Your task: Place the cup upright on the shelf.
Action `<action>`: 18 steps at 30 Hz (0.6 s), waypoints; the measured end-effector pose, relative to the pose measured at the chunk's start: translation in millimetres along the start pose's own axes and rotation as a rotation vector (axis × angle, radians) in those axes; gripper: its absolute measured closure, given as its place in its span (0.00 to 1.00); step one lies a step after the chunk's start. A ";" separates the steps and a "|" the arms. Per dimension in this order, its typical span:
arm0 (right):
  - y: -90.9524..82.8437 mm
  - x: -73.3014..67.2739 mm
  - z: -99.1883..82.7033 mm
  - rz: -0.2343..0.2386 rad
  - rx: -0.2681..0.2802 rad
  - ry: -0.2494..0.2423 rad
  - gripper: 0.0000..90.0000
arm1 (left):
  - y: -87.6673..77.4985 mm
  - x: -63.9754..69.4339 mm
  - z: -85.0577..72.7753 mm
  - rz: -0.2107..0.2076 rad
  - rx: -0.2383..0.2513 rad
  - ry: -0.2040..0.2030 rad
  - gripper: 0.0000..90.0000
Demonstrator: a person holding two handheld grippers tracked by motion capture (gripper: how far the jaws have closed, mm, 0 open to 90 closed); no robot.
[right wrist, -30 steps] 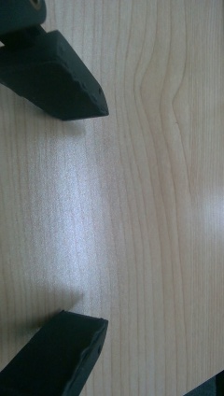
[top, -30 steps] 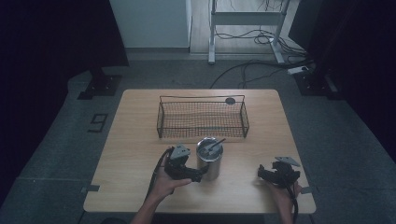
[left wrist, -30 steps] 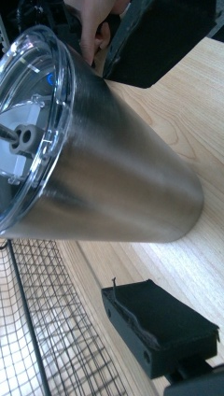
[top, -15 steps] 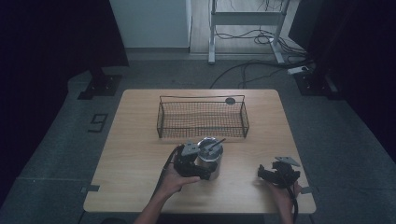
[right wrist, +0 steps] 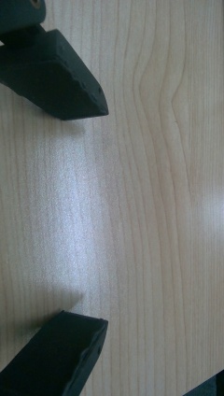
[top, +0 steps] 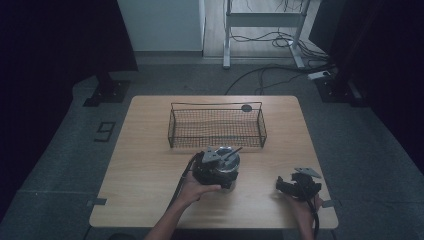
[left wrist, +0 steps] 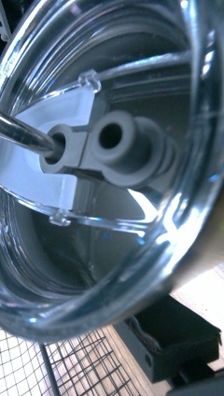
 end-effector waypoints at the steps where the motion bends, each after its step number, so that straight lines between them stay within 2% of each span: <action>1: 0.1 0.0 0.0 -0.001 0.001 0.000 0.01 | 1.0 0.1 0.2 -0.001 0.003 0.003 0.00; 6: 0.2 0.0 0.1 -0.001 0.001 0.001 0.01 | 2.5 -0.7 -0.6 -0.009 0.019 0.018 0.00; 7: 0.3 0.1 0.2 -0.001 0.000 0.001 0.01 | 3.8 -0.7 -2.1 -0.001 0.029 0.043 0.00; 14: 0.4 0.2 0.3 -0.001 -0.001 0.000 0.01 | 4.0 -3.6 -3.5 -0.022 0.045 0.074 0.02; 18: 0.4 0.2 0.3 -0.001 -0.001 0.000 0.01 | 2.5 -3.7 -4.5 -0.029 0.060 0.110 0.03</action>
Point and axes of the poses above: each handheld gripper's, and its own axes: y roughly forward along the jaws, z roughly out of its top, x roughly to its right, the point moved 1 cm from there along y, roughly forward along the jaws, and after that the axes turned 9 degrees about -y, right-handed, at the moved point
